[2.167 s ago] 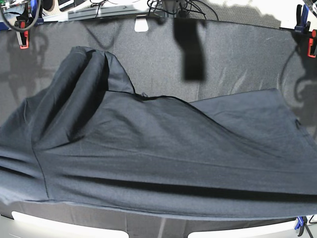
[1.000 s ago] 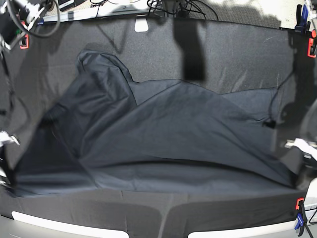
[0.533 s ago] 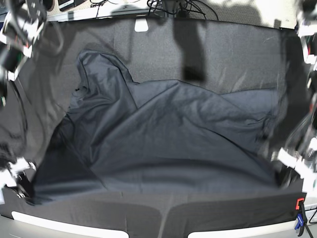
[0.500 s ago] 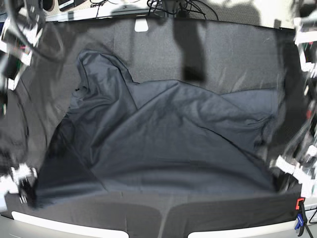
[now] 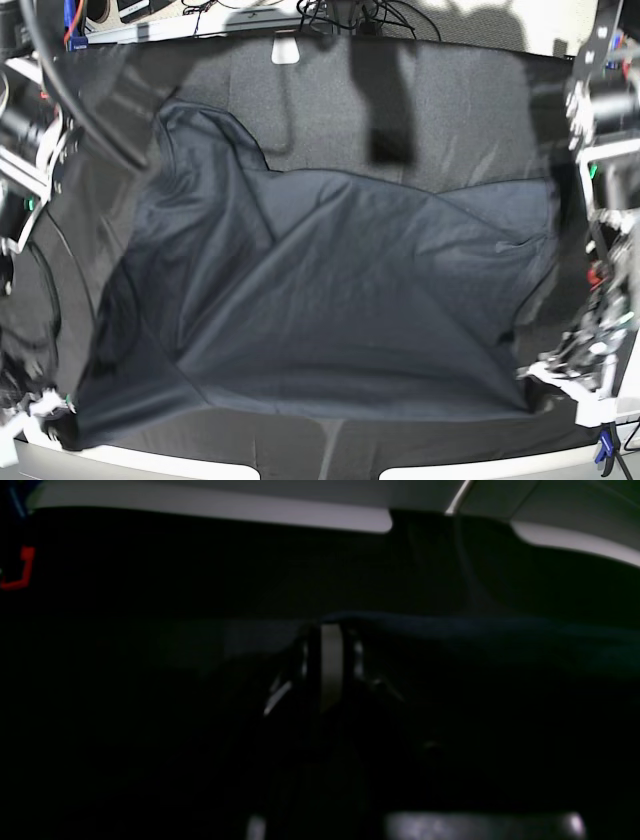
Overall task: Layout the t-shirt on the table in an organized manner, then fold the t-shirt properly
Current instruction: 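Swing the held shirt forward and lower it flat onto the table, then lay the shirt edge down with both grippers and release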
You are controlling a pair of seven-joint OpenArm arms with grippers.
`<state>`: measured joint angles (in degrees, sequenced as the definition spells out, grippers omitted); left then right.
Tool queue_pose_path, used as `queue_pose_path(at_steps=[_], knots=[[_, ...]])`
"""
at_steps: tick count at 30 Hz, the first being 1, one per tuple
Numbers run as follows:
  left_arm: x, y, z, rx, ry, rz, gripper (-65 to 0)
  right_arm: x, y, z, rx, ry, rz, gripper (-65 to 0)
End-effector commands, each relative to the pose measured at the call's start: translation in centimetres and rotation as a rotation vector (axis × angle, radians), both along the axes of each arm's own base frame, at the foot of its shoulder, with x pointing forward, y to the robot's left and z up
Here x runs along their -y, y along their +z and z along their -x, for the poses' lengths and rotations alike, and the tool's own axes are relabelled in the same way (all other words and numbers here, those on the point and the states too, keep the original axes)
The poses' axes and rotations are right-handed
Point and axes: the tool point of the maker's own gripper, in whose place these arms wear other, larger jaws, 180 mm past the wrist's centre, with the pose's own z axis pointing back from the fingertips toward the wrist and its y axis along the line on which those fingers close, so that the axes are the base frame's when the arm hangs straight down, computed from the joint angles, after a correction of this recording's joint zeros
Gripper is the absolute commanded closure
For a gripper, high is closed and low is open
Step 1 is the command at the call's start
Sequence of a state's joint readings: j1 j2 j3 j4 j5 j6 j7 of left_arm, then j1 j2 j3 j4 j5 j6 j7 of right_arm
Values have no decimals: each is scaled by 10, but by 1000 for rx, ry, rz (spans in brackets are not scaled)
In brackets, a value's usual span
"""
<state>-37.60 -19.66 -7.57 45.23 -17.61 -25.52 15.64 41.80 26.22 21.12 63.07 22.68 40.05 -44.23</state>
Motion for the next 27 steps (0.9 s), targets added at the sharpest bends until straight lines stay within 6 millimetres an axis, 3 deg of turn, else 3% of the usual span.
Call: queue_pose_path(at_steps=[1, 8, 17, 27], knots=[[-4, 32, -14, 87, 14, 8, 0, 1, 37, -8, 106, 2, -25, 0], [0, 29, -30, 106, 26, -19, 0, -17, 44, -26, 132, 17, -65, 0], [0, 59, -44, 156, 28, -25, 0, -35, 39, -49, 86, 51, 29, 0], [0, 62, -45, 162, 28, -24, 0, -31, 65, -59, 141, -2, 84, 0]])
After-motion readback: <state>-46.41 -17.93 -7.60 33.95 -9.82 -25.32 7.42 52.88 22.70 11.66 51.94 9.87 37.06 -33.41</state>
